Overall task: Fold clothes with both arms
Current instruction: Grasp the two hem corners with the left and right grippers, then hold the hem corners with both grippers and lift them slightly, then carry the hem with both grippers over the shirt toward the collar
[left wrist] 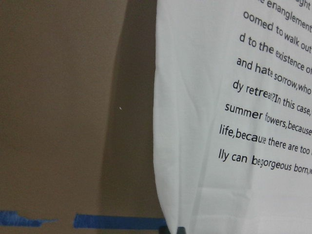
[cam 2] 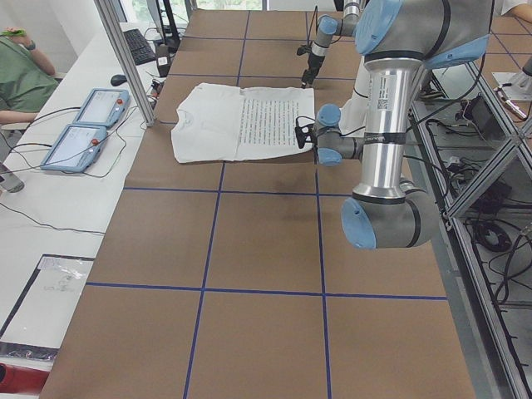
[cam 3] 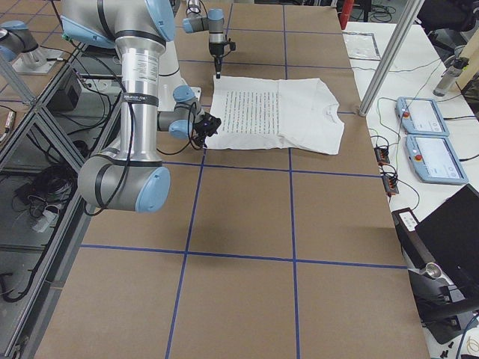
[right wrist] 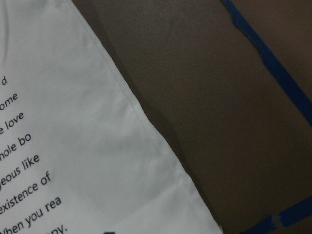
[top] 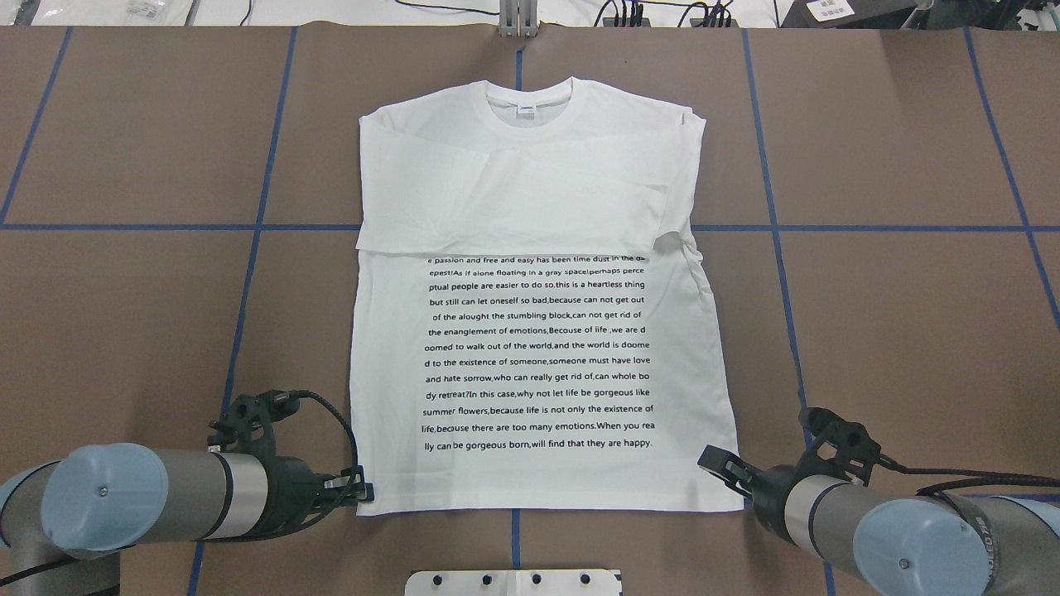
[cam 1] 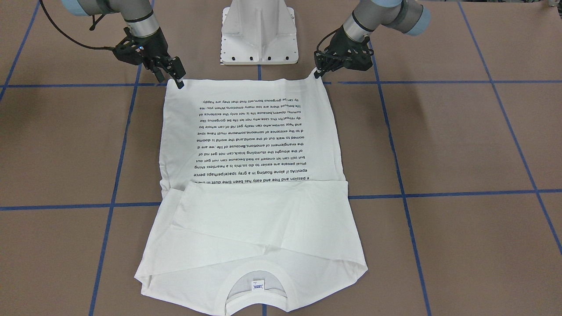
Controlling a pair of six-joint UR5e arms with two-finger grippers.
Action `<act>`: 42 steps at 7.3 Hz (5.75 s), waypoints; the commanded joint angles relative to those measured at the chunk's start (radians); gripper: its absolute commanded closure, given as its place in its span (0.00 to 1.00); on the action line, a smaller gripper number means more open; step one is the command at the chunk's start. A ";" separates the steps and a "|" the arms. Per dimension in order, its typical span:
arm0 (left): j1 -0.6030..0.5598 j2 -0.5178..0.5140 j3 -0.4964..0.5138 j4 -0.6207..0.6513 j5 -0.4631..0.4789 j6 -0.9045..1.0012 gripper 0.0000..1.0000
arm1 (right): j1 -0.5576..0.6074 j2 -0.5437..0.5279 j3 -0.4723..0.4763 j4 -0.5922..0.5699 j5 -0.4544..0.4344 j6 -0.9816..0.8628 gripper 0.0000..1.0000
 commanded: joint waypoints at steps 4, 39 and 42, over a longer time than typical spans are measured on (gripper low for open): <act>-0.001 0.000 0.000 -0.003 0.000 -0.002 1.00 | -0.053 -0.004 -0.006 -0.027 -0.038 0.067 0.18; -0.623 -0.520 0.347 0.559 -0.199 0.616 1.00 | 0.770 0.877 -0.517 -0.604 0.436 -0.756 1.00; -0.621 -0.595 0.593 0.436 -0.199 0.672 1.00 | 0.763 0.917 -0.783 -0.405 0.430 -0.778 1.00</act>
